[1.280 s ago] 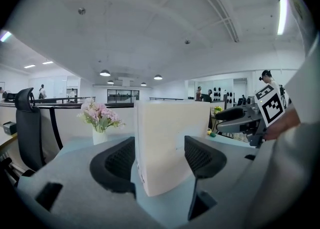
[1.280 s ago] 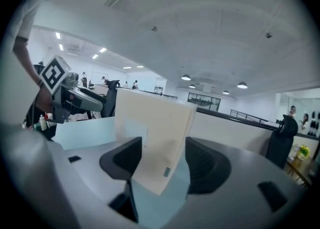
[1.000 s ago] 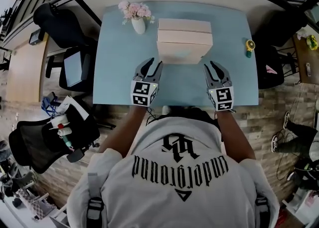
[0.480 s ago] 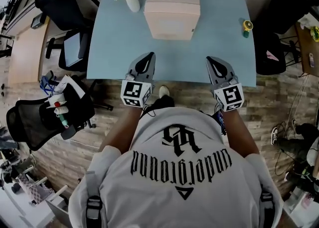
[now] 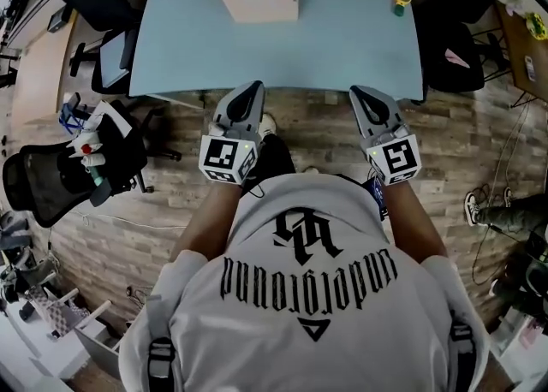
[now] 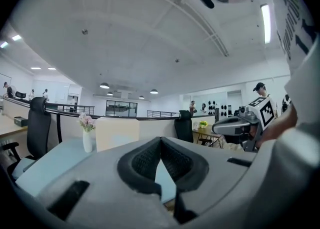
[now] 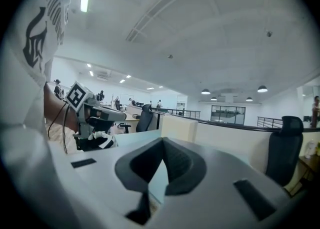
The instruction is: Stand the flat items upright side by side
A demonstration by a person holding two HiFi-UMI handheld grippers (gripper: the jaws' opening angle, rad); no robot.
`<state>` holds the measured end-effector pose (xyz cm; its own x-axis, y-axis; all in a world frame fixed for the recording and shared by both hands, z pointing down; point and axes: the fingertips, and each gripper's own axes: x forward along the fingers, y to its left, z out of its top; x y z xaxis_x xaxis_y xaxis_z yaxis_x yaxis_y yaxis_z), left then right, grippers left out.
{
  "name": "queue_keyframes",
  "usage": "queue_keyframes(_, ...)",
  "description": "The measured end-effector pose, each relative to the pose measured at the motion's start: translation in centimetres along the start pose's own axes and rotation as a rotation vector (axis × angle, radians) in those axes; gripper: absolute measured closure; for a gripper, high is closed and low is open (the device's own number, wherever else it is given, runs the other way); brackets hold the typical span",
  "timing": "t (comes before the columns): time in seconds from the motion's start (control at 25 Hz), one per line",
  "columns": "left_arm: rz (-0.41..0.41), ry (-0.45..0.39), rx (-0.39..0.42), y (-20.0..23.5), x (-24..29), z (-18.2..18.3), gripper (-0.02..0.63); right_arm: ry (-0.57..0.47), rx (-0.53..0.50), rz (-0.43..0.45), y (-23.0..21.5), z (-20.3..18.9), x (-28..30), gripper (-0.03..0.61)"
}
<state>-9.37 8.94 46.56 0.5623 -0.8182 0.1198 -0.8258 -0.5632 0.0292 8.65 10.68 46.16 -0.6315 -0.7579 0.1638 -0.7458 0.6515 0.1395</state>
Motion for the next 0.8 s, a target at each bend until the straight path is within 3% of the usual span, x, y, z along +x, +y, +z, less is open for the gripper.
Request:
queue_keyframes(0.28,0.005,-0.002,0.009,-4.3,-5.2,0.8,0.614,-0.01,0.012,0.017,3.1,0.5,-5.7,0.574)
queue_keyframes(0.8,0.068,-0.012,0.008,-3.8,-10.9,1.0,0.614,-0.049,0.012,0.04,7.7,1.7,-7.6,0.574)
